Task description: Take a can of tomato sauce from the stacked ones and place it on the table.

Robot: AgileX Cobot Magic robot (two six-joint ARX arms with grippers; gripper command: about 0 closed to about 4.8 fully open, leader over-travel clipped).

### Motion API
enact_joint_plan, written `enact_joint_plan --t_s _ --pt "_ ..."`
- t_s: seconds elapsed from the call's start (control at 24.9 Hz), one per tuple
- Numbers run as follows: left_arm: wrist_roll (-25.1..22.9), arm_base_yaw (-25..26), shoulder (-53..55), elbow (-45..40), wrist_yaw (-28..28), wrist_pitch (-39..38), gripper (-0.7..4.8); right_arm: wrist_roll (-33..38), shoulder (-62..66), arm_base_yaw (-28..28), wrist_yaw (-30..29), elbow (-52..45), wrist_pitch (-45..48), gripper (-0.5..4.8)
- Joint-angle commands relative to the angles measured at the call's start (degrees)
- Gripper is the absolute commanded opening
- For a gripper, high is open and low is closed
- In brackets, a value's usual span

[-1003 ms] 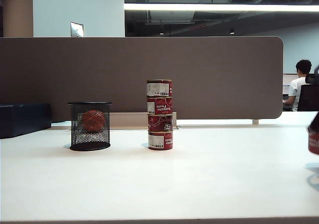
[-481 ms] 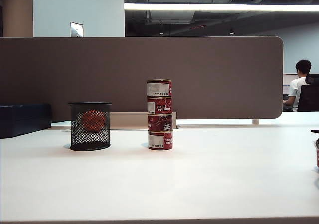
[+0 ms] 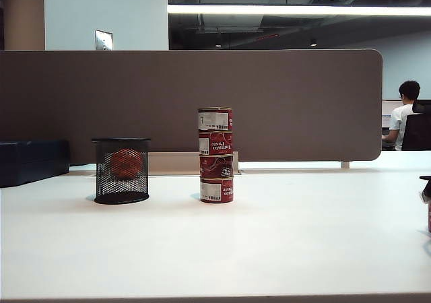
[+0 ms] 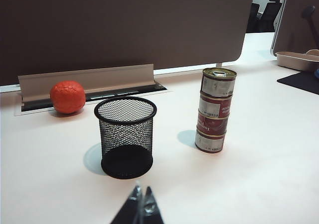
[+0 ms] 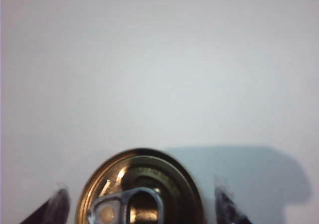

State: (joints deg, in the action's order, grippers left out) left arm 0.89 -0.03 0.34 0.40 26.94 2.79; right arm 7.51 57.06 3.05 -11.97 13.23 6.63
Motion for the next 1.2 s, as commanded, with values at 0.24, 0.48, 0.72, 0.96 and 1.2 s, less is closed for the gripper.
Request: enact_joint_plan --t_s 0.24,0.48,0.72,0.96,1.2 --pt "-0.2 0.1 0.0 0.2 0.3 0.7 -0.06 0.2 -0.3 0.0 -0.1 7.1 1.7 3.73" --pt "-0.2 0.1 0.0 0.2 0.2 0.7 -0.05 -0.5 -3.3 0.0 0.2 11.0 -1.2 1.36" --pt "-0.2 0.1 0.0 0.2 0.2 0.7 -0.06 -5.3 -14.7 -0.2 0.6 11.0 -4.9 -0.07" --pt "-0.2 0.1 0.0 0.2 0.1 0.7 -0.06 -6.7 -28.0 -2.3 9.9 10.7 -16.7 -0.07" --pt "-0.2 0.1 0.0 0.2 0.2 0.7 -0.06 -8.3 -34.8 -5.8 5.9 10.3 -22.4 -0.07"
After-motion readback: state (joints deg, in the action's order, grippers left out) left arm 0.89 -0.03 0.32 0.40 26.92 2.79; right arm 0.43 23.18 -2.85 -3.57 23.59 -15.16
